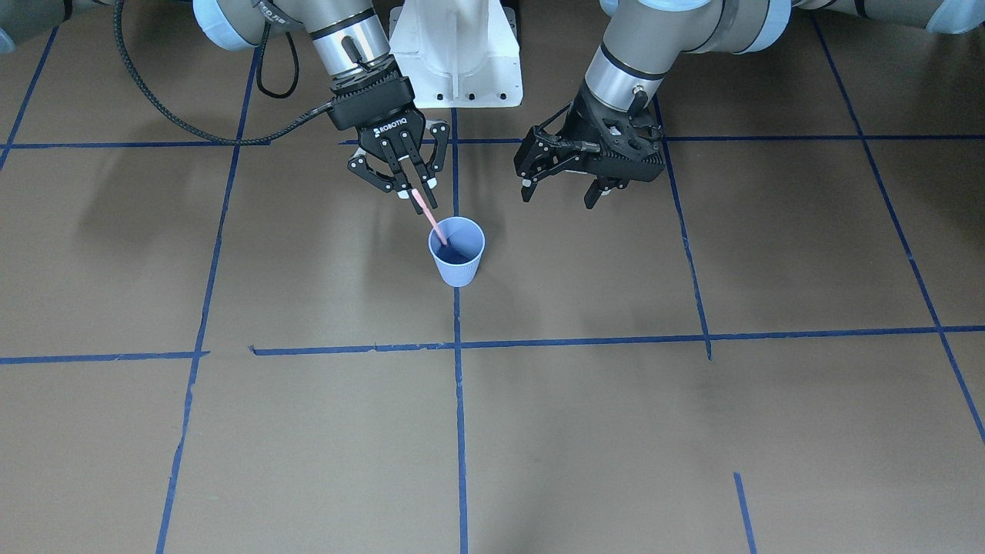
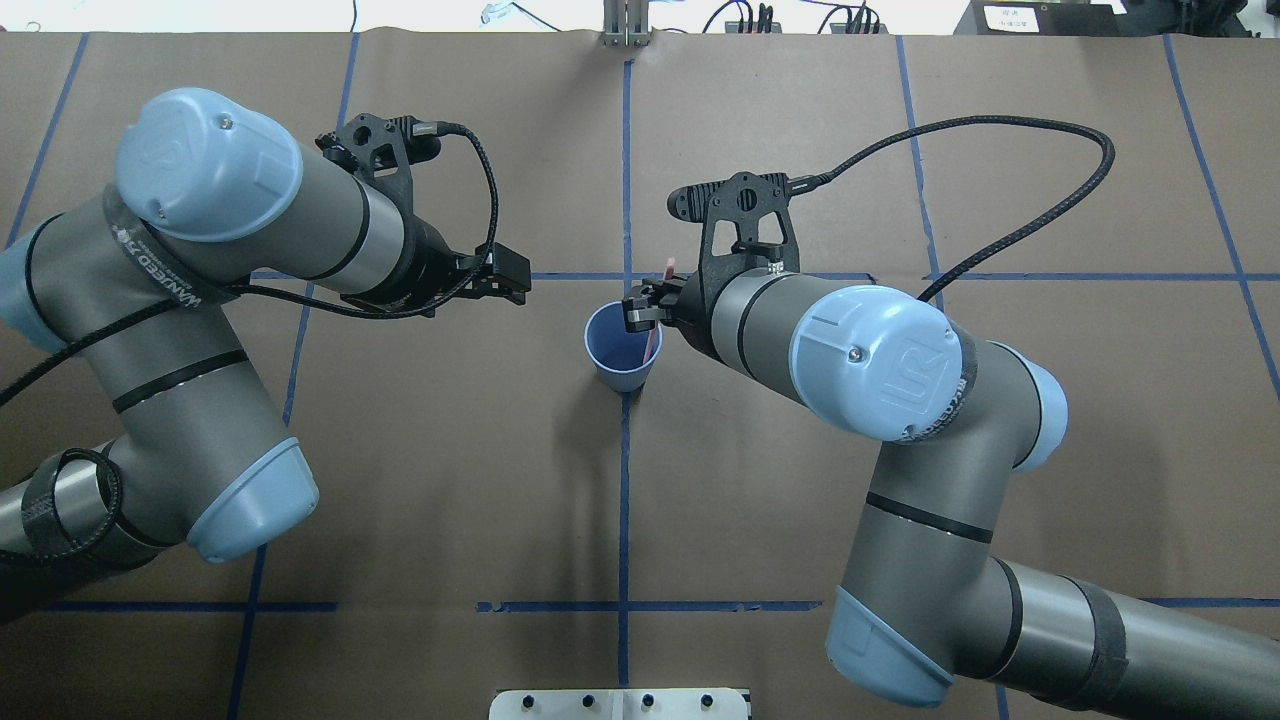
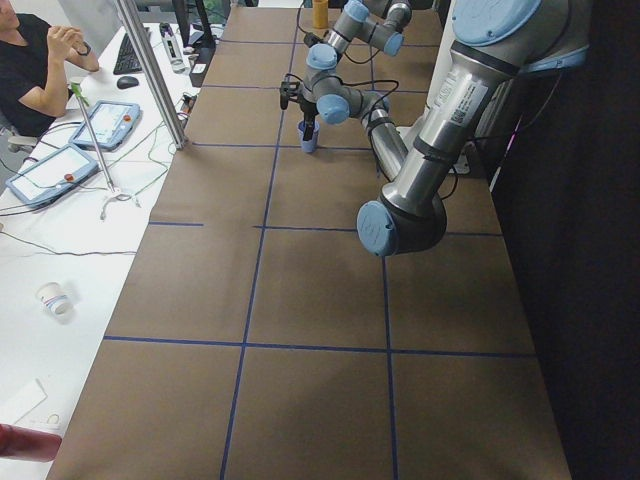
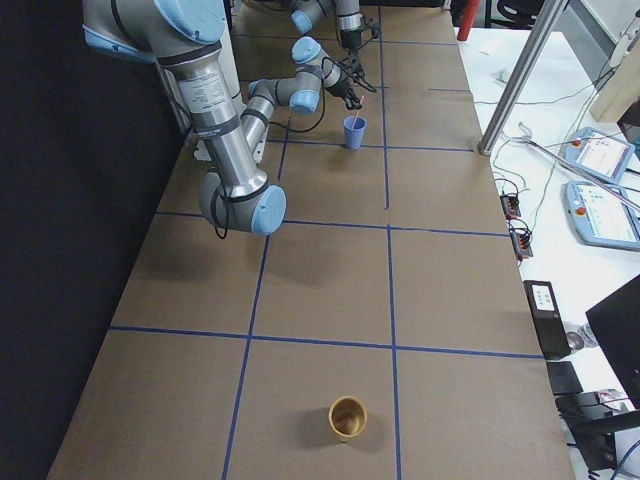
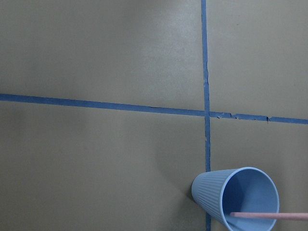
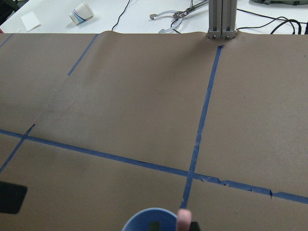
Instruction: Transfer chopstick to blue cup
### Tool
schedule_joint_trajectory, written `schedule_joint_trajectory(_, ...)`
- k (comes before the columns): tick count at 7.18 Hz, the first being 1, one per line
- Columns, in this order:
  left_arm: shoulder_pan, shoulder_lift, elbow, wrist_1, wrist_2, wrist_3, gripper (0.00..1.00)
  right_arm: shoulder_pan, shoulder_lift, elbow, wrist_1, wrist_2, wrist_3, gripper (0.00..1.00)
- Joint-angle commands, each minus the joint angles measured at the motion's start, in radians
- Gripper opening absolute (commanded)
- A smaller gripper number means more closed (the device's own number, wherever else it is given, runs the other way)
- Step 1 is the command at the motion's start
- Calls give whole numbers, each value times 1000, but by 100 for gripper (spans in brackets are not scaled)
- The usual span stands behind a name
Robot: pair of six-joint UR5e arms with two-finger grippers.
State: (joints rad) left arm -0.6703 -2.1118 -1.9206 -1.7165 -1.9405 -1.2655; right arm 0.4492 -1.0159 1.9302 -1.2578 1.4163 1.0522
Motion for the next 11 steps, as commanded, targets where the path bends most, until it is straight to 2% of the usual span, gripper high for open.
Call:
schedule_joint_trajectory(1,-6,34,-14,0,-2,5,100,14,-21,94,-64,12,-1,100)
schedule_joint_trajectory(2,-15,120,-46,2,-2,93,100,23,-105,201,-116,35,-3,100)
schedule_joint_trajectory(3,-31,222,-82,2,0,211,100,95,-201,248,-133,126,-3,100)
schedule_joint_trajectory(4,-64,304,-106,2,-3,274,100,218,-287,245,-133,286,-9,100)
schedule_joint_trajectory(5,-98,402,-135,2,-5,379,100,362,-378,227,-132,429,-94,100)
schedule_joint_trajectory(6,-177,482,-138,3,-12,541,100,542,-426,160,-135,589,-336,100)
schedule_joint_trajectory(7,-289,536,-127,5,-88,739,100,715,-456,47,-138,759,-544,100)
schedule_joint_trajectory(8,-427,561,-104,43,-165,911,100,846,-495,-43,-140,842,-698,100)
schedule_joint_trajectory(9,-568,555,-91,166,-231,1136,100,967,-518,-141,-158,896,-885,100)
schedule_joint_trajectory(10,-688,535,-75,287,-270,1302,100,1059,-518,-198,-252,909,-1084,100)
schedule_joint_trajectory(11,-760,533,-55,351,-370,1337,100,1109,-517,-209,-376,908,-1247,100)
